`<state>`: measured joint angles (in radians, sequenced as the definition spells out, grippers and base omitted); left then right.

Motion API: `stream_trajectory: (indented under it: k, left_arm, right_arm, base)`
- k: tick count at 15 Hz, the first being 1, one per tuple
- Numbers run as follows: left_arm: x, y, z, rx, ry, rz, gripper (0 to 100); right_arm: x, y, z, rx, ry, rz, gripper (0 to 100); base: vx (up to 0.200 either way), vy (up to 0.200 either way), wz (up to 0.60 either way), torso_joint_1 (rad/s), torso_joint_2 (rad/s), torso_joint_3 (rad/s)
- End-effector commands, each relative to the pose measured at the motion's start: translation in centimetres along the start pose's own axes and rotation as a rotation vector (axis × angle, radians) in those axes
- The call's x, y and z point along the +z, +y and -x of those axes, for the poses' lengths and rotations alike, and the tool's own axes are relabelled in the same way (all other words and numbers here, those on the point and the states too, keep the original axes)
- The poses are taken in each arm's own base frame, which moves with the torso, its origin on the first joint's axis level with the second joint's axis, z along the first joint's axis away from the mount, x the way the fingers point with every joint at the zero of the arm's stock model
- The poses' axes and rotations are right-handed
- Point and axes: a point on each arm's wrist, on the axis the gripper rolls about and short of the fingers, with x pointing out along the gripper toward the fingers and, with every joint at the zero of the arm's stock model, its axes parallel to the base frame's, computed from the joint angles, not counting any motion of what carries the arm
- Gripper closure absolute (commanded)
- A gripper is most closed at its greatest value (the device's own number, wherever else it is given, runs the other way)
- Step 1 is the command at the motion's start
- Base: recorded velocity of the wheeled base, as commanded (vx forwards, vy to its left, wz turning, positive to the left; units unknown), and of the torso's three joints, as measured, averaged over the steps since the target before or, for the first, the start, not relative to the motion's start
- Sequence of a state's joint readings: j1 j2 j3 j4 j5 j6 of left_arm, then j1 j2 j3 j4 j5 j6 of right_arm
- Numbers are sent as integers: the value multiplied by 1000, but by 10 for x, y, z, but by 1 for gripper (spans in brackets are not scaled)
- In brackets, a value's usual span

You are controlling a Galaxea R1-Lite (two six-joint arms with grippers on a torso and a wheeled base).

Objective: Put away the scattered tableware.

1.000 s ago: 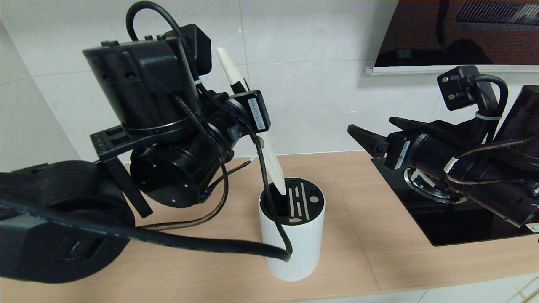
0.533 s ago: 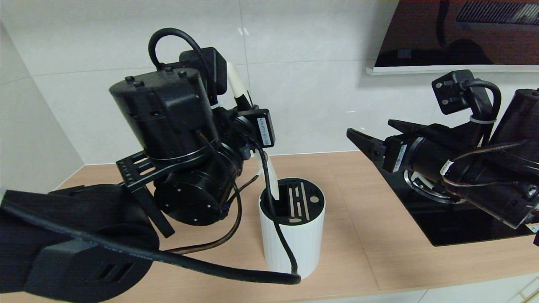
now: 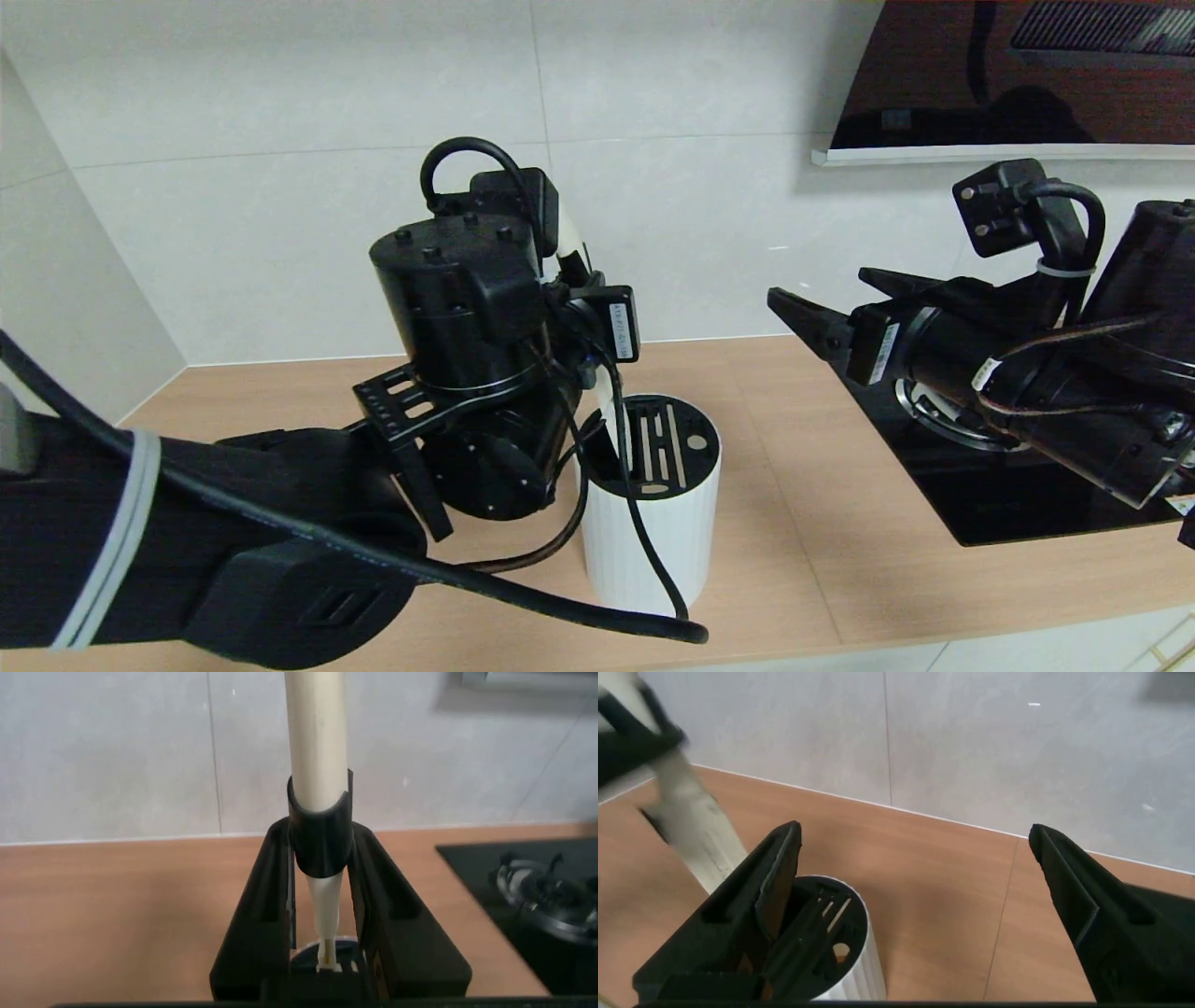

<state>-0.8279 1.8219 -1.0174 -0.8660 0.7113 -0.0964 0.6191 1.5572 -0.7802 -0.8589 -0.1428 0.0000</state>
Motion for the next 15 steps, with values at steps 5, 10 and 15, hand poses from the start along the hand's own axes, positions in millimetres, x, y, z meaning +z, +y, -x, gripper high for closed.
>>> stream_trajectory:
  k: [5, 10, 15]
  left_arm:
    - [-32, -8, -10, 3, 61, -33, 100]
    - [-69, -14, -18, 23, 133, -63, 100]
    - [-83, -14, -14, 18, 170, -96, 100]
  right_arm:
    - [-3, 0, -2, -1, 10, 1, 0]
    - [-6, 1, -3, 1, 17, 2, 0]
    - [-7, 1, -4, 1, 22, 3, 0]
  base:
    - [0, 0, 0, 0, 0, 0]
    - [0, 0, 0, 0, 0, 0]
    - [0, 0, 0, 0, 0, 0]
